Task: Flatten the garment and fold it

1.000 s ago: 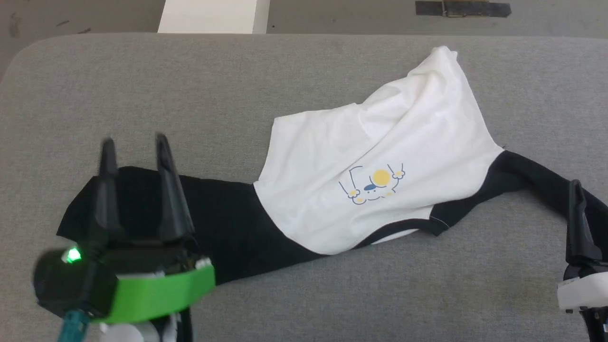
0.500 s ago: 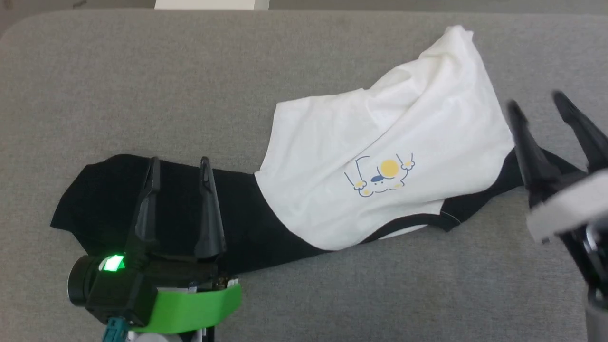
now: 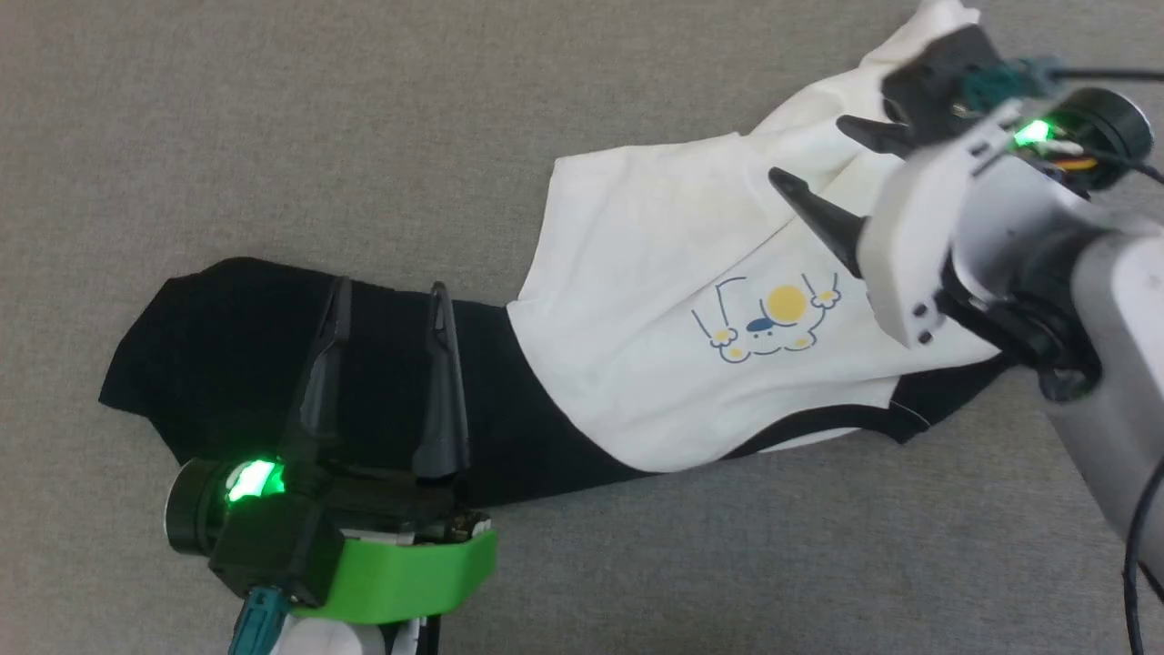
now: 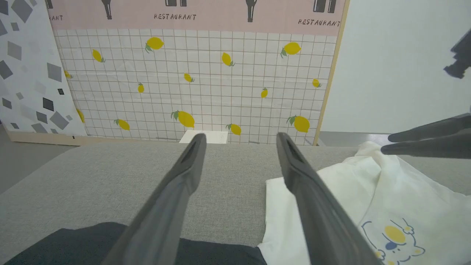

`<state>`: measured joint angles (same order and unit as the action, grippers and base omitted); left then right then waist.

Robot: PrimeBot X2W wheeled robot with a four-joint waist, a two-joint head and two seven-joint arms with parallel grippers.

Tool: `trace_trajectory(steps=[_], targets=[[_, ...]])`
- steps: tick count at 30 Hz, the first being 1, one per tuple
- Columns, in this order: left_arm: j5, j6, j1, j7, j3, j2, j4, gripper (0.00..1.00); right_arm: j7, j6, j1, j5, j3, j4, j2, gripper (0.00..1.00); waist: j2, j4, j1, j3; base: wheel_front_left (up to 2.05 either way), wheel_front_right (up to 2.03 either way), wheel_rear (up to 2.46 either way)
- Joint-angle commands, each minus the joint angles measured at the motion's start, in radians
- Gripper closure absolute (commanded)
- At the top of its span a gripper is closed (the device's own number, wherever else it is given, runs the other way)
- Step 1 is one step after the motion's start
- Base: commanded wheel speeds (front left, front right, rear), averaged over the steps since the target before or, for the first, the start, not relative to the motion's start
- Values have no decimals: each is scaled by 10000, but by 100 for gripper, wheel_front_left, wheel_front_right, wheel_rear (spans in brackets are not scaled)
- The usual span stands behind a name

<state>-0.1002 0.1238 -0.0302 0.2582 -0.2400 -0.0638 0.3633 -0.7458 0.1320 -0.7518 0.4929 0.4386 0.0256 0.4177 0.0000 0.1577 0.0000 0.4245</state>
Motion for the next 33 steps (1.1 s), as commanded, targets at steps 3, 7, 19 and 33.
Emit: trace_trajectory(steps=[3,7,19,33], targets=[[96,-41,-283,35,-133,76,5,0,-208,-13,-832,14,718,-831,68,0,0,276,0,345,0,0,0],[79,-47,-423,35,-320,104,-50,0,-233,-13,-1457,-53,1265,-1938,-26,0,0,491,0,635,0,0,0],[-161,58,-598,36,-645,132,-264,0,551,-13,-2584,81,2278,-3493,163,100,0,1080,0,818,0,0,0],[-684,261,-921,36,-1346,134,-410,0,3033,-13,-5120,-1706,1482,-5399,-141,100,0,2184,0,1274,0,0,0]])
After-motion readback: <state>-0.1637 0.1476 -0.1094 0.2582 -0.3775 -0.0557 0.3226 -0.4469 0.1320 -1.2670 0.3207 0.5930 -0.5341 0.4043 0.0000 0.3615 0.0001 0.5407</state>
